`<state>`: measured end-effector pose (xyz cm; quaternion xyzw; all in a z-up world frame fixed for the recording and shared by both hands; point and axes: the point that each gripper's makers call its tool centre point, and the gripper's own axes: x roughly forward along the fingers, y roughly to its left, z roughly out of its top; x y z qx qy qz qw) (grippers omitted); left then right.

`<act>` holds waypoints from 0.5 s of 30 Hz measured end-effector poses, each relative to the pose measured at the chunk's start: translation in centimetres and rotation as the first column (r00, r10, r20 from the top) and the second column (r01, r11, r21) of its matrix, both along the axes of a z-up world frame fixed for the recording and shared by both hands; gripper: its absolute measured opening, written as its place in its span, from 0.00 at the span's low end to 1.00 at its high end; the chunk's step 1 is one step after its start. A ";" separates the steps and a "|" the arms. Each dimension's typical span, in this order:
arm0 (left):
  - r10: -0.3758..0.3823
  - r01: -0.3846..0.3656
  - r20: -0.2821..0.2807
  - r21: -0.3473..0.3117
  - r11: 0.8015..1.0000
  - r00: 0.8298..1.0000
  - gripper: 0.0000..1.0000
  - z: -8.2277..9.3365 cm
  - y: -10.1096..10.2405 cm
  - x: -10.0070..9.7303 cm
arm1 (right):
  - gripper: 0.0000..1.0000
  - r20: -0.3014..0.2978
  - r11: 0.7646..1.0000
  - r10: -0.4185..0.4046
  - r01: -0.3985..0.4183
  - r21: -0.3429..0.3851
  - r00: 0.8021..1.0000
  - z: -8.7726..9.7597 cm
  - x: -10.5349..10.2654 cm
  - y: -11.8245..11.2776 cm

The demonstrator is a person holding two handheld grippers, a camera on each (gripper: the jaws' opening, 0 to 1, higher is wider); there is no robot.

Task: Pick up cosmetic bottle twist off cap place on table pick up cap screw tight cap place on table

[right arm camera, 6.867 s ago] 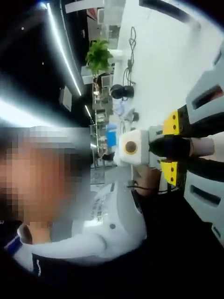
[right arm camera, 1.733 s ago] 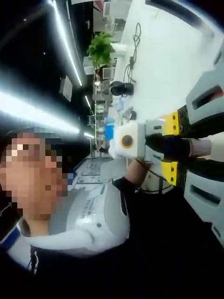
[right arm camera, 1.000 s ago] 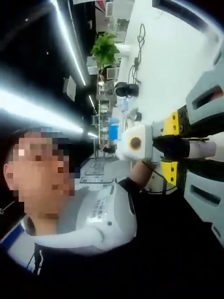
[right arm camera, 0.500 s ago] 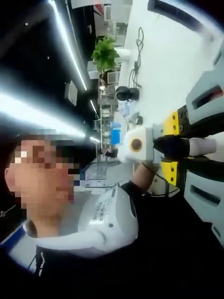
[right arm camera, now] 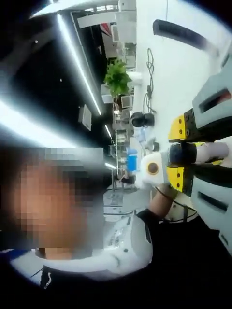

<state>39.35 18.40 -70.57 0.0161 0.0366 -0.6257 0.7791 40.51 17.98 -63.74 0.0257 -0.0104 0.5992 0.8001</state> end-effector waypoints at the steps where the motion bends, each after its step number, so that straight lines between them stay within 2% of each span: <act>1: 0.021 -0.022 -0.005 -0.010 1.000 1.000 0.07 0.2 0.1 0.4 | 0.11 0.010 1.000 -0.014 0.014 -0.004 1.000 -0.1 -0.4 1.5; 4: 0.063 -0.063 0.005 -0.002 0.998 0.998 0.07 0.1 0.1 1.6 | 0.11 0.009 1.000 -0.026 0.026 0.013 1.000 0.1 -0.9 3.0; 7: 0.100 -0.100 0.020 0.003 0.995 0.995 0.08 0.1 0.2 2.7 | 0.11 0.013 0.998 -0.050 0.050 0.023 0.999 0.3 -0.7 3.1; 9: 0.144 -0.144 0.026 -0.008 0.990 0.989 0.08 0.3 0.4 3.8 | 0.11 -0.014 0.996 -0.057 0.058 0.063 0.998 0.6 -0.7 3.1; 15: 0.227 -0.227 -0.016 -0.022 0.974 0.974 0.08 0.3 0.7 5.8 | 0.11 -0.026 0.992 -0.089 0.091 0.090 0.996 0.3 -0.4 2.5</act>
